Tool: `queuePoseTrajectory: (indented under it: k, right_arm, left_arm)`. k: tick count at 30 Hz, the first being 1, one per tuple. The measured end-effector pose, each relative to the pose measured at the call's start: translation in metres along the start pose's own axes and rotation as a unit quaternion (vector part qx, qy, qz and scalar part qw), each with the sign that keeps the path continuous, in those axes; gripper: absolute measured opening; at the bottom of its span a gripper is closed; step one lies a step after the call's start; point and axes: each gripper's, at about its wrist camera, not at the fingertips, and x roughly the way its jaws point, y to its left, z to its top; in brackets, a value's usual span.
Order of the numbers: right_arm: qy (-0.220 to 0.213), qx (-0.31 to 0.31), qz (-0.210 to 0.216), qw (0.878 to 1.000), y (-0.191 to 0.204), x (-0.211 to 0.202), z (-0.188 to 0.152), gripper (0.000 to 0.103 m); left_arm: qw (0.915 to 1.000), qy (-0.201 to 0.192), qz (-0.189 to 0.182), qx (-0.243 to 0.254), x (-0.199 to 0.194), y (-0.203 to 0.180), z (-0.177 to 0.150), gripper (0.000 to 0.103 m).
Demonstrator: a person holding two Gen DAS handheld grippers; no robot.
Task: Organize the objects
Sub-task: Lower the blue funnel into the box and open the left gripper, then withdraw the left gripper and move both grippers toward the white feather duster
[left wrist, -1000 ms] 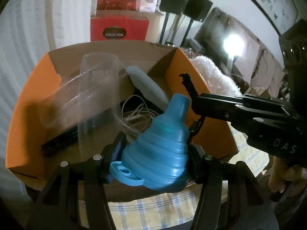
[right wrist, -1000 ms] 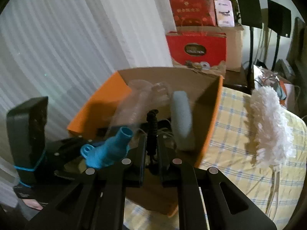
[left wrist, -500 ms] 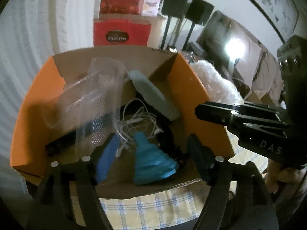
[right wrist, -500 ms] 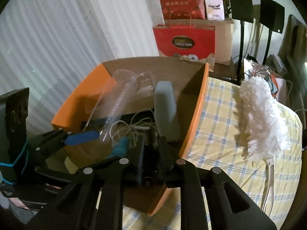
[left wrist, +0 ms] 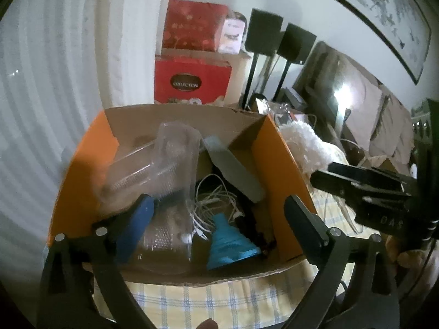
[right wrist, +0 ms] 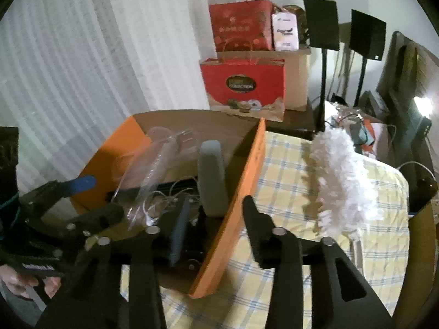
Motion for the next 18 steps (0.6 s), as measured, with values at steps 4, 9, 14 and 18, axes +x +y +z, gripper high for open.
queuePoseTrajectory:
  k: [4,9,14,18]
  right_arm:
    - [-0.008,0.005,-0.014,1.000,-0.004,-0.008,-0.002,0.079]
    - [-0.020,0.007,-0.041,0.999,-0.010,-0.018,-0.005,0.093]
    - [-0.019,0.010,-0.072,0.997,-0.019,-0.024,-0.008,0.103]
    - [-0.019,0.012,-0.093,0.995,-0.027,-0.029,-0.012,0.103]
  left_arm:
    - [1.0000,0.003,0.002,0.001,0.000,-0.005,0.001,0.102]
    - [1.0000,-0.001,0.005,-0.001,0.000,-0.011,0.001,0.103]
    - [0.9998,-0.006,0.014,0.010,0.001,-0.022,0.002,0.103]
    - [0.9997,-0.009,0.011,0.017,0.001,-0.033,0.003,0.103]
